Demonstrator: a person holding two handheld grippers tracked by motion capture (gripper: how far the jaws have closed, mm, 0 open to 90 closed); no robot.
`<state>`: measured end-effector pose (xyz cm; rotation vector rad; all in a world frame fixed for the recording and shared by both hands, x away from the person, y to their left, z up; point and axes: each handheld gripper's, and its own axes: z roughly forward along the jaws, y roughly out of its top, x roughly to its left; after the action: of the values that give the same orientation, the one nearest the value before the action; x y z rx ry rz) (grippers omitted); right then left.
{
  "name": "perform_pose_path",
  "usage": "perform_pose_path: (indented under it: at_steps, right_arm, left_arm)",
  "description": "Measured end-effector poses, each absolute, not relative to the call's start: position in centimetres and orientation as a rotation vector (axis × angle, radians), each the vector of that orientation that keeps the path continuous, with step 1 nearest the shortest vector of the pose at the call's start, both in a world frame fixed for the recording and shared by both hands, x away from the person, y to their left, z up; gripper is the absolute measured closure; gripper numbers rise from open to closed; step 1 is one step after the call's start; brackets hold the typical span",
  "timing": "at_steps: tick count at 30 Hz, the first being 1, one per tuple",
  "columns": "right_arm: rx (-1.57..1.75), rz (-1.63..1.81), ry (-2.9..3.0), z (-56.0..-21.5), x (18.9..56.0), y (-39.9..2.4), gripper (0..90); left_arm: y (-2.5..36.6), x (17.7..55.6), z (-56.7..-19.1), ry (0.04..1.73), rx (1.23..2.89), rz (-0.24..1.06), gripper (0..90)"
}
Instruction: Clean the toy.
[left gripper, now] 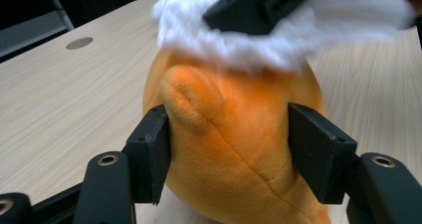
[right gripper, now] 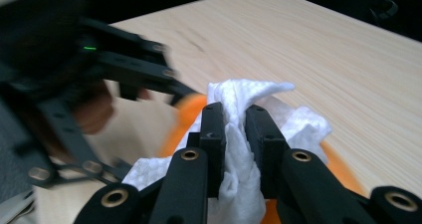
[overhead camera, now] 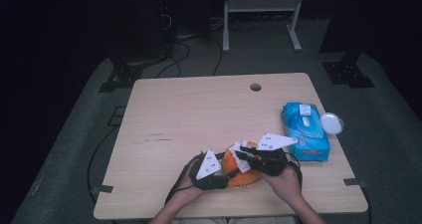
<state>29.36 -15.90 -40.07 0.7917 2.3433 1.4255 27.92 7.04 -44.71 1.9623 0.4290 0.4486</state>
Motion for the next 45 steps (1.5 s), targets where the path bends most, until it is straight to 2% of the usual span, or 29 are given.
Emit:
perform_pose_path:
  at_steps: [5,9,13,15,17,19,22,25,31,39,45]
  right_arm:
    - [0.769,1.496,2.389,-40.4,28.7,-15.4,78.4]
    - [0.807,1.496,2.376,-40.5,29.1,-15.9,78.5]
    - [0.925,1.471,2.322,-41.0,30.3,-18.4,78.5]
    - [0.978,1.487,2.300,-41.3,30.6,-19.2,78.6]
    - [0.963,1.495,2.305,-41.4,30.3,-18.8,78.6]
    - [0.891,1.522,2.326,-41.4,29.7,-17.8,78.6]
    - [0.823,1.472,2.331,-40.9,29.4,-17.1,78.6]
    - [0.885,1.454,2.320,-41.1,30.0,-18.1,78.6]
    - [1.007,1.412,2.269,-42.0,30.9,-20.6,78.5]
    - [0.889,1.512,2.303,-40.9,29.9,-19.3,78.3]
    - [0.999,1.435,2.269,-42.0,30.9,-21.1,78.3]
  left_arm:
    - [7.2,28.5,-44.1,0.493,1.938,0.388,22.3]
    - [7.0,28.4,-44.5,0.468,1.966,0.433,32.5]
    - [7.6,28.7,-44.7,0.495,1.965,0.411,34.5]
    - [7.6,28.8,-44.6,0.507,1.953,0.391,33.1]
    - [7.5,28.8,-44.1,0.528,1.924,0.371,24.5]
    - [7.7,29.0,-43.7,0.545,1.888,0.371,20.6]
    - [7.7,29.0,-44.2,0.511,1.926,0.416,31.0]
    - [7.9,29.0,-44.5,0.506,1.939,0.433,35.1]
    - [8.3,29.2,-44.7,0.522,1.947,0.425,35.7]
    - [9.0,29.3,-45.1,0.533,1.964,0.424,35.9]
    - [8.9,29.3,-45.1,0.535,1.966,0.432,35.9]
